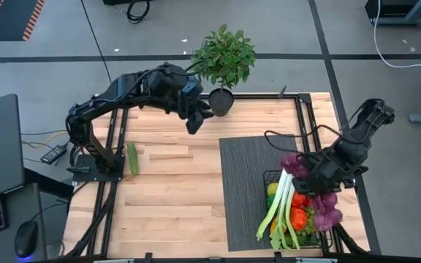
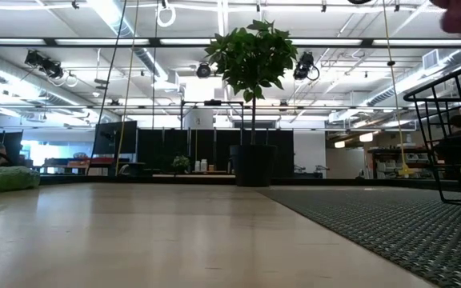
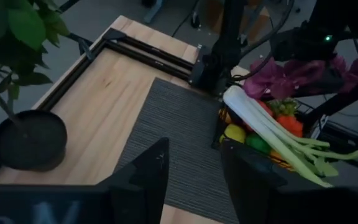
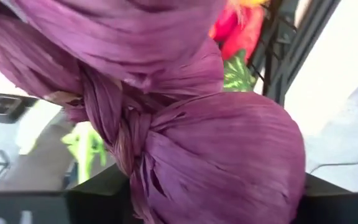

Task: Build produce basket
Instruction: Put the purple garlics into the black wire basket

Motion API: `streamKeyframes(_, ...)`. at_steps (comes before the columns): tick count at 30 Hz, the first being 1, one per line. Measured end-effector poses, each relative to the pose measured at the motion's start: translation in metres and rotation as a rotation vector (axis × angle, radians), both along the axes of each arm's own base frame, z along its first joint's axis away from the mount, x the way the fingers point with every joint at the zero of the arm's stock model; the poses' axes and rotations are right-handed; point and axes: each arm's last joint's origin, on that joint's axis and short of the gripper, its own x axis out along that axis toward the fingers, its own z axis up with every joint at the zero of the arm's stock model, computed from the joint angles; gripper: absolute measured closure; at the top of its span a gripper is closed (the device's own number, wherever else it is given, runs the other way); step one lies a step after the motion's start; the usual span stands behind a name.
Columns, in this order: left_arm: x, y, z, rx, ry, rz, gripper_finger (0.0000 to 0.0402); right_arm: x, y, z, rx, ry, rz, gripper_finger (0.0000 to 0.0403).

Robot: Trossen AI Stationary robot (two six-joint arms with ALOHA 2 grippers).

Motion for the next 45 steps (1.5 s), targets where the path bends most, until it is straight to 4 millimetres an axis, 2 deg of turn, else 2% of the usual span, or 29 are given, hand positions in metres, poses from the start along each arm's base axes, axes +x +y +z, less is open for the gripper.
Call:
streamKeyframes(5, 0.001, 0.001, -0.001, 0.044, 0.009, -0.027, 0.0246, 0.01, 0.015, -0.01, -0.014, 0.055, 0.029, 0.014)
streamKeyframes(11, 0.0, 0.001, -0.002, 0.081, 0.033, -0.053, 0.0244, 0.022, 0.026, -0.021, -0.053, 0.092, 0.035, 0.0073)
streamKeyframes(18, -0.003, 0.0, -0.006, 0.077, 0.081, -0.059, 0.0244, 0.022, 0.031, -0.027, -0.063, 0.147, 0.061, 0.0007)
streamKeyframes(26, -0.006, 0.0, -0.01, 0.054, 0.131, -0.052, 0.0244, -0.006, 0.028, -0.023, -0.124, 0.325, 0.122, 0.0019)
streamKeyframes(32, -0.007, 0.0, -0.01, -0.01, 0.129, -0.001, 0.0244, -0.013, 0.036, -0.021, -0.107, 0.304, 0.168, 0.0031)
streamKeyframes(35, -0.007, 0.0, -0.011, -0.047, 0.135, 0.026, 0.0244, -0.012, 0.035, -0.006, -0.118, 0.228, 0.164, 0.0039)
streamKeyframes(38, -0.009, 0.0, -0.013, -0.075, 0.156, 0.045, 0.0246, -0.007, 0.032, 0.014, -0.177, 0.023, 0.131, 0.0045)
streamKeyframes(40, -0.009, -0.001, -0.013, -0.089, 0.157, 0.057, 0.0249, -0.004, 0.029, 0.02, -0.243, -0.095, 0.112, 0.0048)
streamKeyframes(43, -0.009, -0.001, -0.013, -0.106, 0.155, 0.07, 0.0254, 0.005, 0.029, 0.018, -0.359, -0.227, 0.107, 0.005)
streamKeyframes(45, -0.009, -0.002, -0.013, -0.129, 0.151, 0.085, 0.0257, 0.01, 0.03, 0.011, -0.405, -0.232, 0.145, 0.0051)
